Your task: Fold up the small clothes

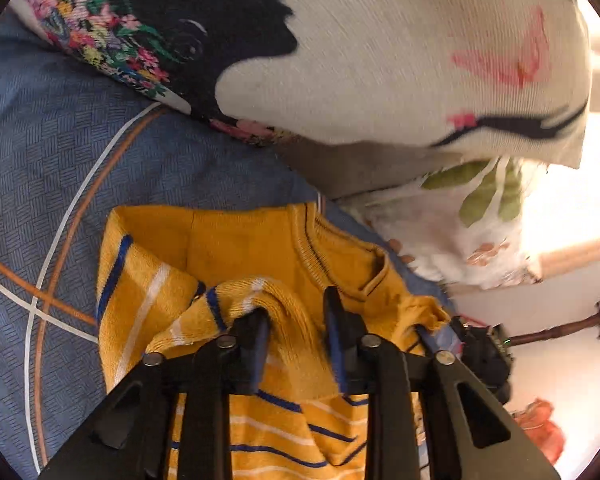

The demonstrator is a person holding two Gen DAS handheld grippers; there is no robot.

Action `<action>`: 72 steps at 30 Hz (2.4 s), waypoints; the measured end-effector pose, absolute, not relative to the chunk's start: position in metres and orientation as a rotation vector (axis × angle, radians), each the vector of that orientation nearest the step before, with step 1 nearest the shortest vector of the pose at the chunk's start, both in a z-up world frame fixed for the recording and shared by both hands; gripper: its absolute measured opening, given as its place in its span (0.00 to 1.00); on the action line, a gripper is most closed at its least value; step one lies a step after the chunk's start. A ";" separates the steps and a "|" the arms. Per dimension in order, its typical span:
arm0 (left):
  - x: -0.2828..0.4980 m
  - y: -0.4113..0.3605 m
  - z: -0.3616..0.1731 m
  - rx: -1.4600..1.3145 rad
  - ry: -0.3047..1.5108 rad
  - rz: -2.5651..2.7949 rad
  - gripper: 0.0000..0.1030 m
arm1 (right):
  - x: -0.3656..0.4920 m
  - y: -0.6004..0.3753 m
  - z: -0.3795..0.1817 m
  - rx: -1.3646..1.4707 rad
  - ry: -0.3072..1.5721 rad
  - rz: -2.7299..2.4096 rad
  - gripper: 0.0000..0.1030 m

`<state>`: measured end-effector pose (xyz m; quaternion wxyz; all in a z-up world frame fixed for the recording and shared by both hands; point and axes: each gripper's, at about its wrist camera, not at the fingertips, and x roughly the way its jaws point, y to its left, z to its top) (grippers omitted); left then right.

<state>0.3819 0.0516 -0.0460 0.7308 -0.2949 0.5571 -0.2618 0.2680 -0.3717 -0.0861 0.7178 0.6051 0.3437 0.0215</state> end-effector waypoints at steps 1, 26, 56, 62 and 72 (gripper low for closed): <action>0.383 0.055 -0.045 -0.664 1.223 -0.571 0.29 | 0.267 -0.376 -0.087 1.354 0.745 0.026 0.48; 0.388 0.063 -0.069 -0.590 1.244 -0.509 0.49 | 0.273 -0.286 -0.072 0.648 0.996 -0.057 0.78; 0.152 0.094 0.026 -0.364 1.038 -0.241 0.51 | 0.138 -0.271 -0.040 0.363 0.950 -0.163 0.80; 0.130 0.090 0.019 -0.357 1.066 -0.231 0.51 | 0.126 -0.270 -0.059 0.310 1.006 -0.157 0.84; 0.120 0.099 0.020 -0.343 1.061 -0.193 0.54 | 0.111 -0.340 -0.077 0.540 1.031 -0.281 0.77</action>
